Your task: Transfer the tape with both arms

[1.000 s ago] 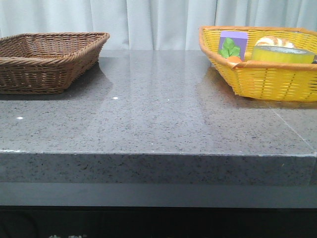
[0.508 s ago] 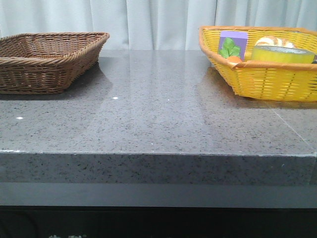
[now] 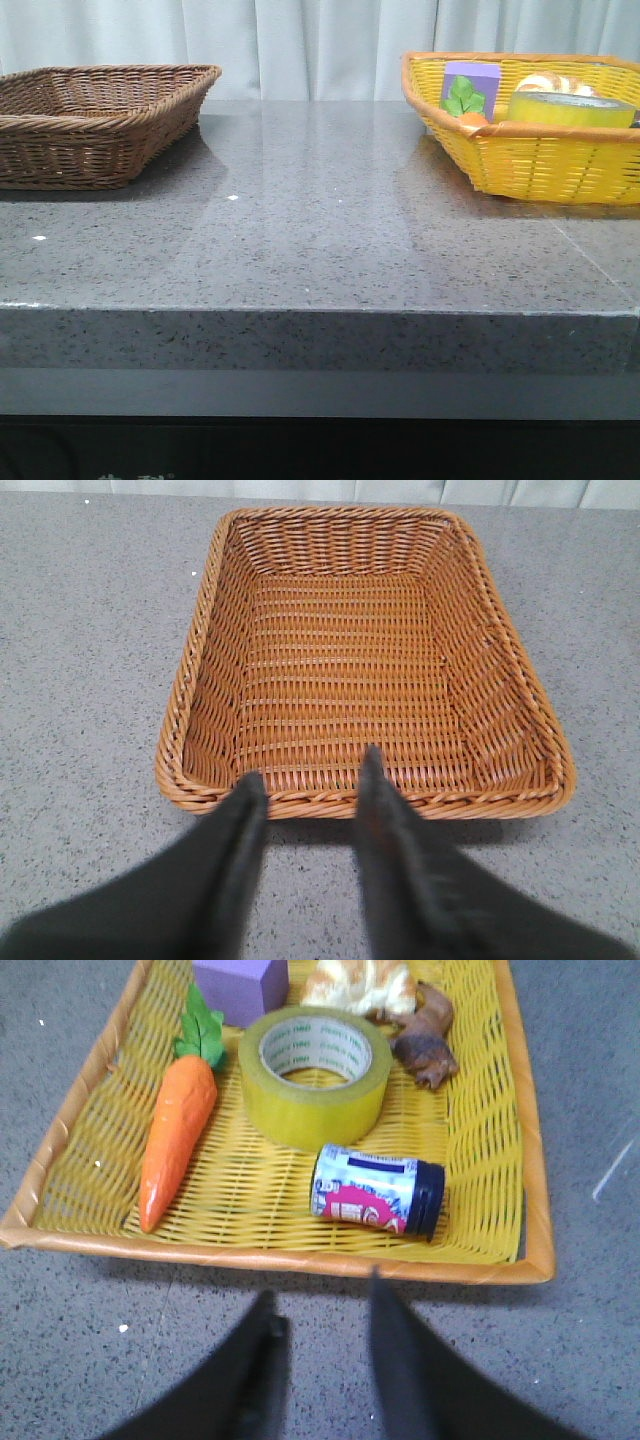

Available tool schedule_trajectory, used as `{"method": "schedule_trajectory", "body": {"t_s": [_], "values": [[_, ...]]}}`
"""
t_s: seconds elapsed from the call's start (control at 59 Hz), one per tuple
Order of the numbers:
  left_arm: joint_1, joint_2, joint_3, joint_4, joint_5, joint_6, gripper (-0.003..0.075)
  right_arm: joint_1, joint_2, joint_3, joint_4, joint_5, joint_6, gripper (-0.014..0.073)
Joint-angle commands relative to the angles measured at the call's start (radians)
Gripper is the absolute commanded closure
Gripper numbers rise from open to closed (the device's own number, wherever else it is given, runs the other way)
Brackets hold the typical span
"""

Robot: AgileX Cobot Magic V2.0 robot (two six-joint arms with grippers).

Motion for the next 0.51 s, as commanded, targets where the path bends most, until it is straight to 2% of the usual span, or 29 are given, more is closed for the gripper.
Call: {"method": "schedule_trajectory", "body": {"t_s": [0.0,0.068,0.169,0.492], "values": [[-0.007,0.018,-0.027,-0.003,-0.108,-0.003,0.0253,-0.003,0.028,-0.031,-0.008,-0.056,-0.007,0.011],[-0.018,0.03,-0.027,-0.009,-0.113,-0.003,0.022,-0.004,0.059,-0.038,-0.008,-0.05,-0.007,0.0062],[-0.077,0.045,-0.027,-0.014,-0.127,-0.003,0.0227,-0.004,0.121,-0.086,-0.008,-0.011,0.0,0.0067],[-0.392,0.045,-0.035,-0.007,-0.152,-0.003,0.0227,-0.094,0.403,-0.374,-0.001,0.143,0.06,0.0067]]}}
